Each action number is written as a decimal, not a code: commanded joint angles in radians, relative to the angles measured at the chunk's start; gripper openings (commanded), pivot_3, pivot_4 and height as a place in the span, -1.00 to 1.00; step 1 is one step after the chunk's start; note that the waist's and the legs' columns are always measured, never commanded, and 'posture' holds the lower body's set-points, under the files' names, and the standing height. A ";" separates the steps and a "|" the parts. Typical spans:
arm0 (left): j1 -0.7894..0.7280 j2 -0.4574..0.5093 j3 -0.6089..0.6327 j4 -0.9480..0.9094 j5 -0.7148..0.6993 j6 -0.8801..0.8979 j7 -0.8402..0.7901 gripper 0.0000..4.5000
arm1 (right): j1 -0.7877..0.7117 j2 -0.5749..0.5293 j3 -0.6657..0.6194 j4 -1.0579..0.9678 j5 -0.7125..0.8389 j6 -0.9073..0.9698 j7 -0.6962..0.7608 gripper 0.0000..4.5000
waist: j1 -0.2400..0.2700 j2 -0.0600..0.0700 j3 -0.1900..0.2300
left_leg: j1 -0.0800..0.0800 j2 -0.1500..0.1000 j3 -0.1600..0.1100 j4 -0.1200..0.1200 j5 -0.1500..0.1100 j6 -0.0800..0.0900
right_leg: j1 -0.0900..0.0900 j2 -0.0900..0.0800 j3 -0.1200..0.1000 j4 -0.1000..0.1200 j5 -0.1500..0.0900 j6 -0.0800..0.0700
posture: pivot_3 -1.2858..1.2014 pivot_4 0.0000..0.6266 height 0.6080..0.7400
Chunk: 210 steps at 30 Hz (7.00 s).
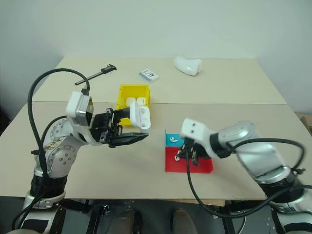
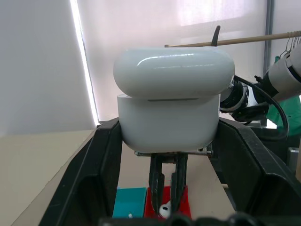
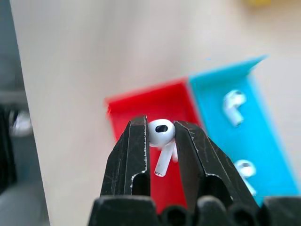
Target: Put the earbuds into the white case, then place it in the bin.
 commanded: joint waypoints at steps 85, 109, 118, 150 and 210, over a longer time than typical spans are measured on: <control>-0.042 0.020 0.082 0.012 0.005 -0.018 0.020 0.21 | -0.619 0.125 0.635 0.987 -0.437 -0.766 0.281 0.33 | -0.023 0.002 0.001 | -0.004 0.001 0.002 -0.001 0.000 0.000 | -0.005 0.000 0.002 -0.001 0.000 0.000 | 0.03 -0.52 1.00; -0.014 0.024 0.079 -0.036 0.000 -0.017 0.078 0.21 | -0.600 0.294 0.638 1.150 -0.629 -0.803 0.298 -0.68 | -0.007 0.002 0.001 | -0.002 0.001 0.007 -0.001 0.000 0.000 | -0.004 0.000 0.000 0.001 0.000 -0.001 | 0.03 -0.52 1.00; -0.019 0.020 0.074 -0.027 0.000 -0.017 0.073 0.21 | -0.534 0.236 0.496 1.003 -0.562 -0.640 0.298 -0.73 | -0.006 0.002 0.001 | -0.001 0.001 0.007 -0.001 0.000 -0.001 | -0.002 0.000 0.000 0.001 0.000 -0.001 | 0.03 -0.52 1.00; -0.201 -0.132 -0.006 0.211 0.034 -0.082 -0.007 0.21 | -0.180 0.535 -0.499 -0.119 0.699 0.225 -0.526 -0.73 | -0.008 0.003 0.001 | -0.003 0.000 0.000 -0.001 0.000 0.000 | -0.003 0.000 0.000 0.000 0.000 0.000 | 0.03 -0.52 1.00; -0.022 -0.232 0.049 0.032 0.367 -0.054 0.674 0.21 | -0.092 -0.071 -0.259 -0.054 0.478 -0.013 -0.430 -0.98 | 0.000 0.003 0.001 | -0.008 0.000 -0.002 0.000 -0.002 0.004 | -0.002 -0.002 -0.001 -0.007 0.003 0.003 | 0.03 -0.52 1.00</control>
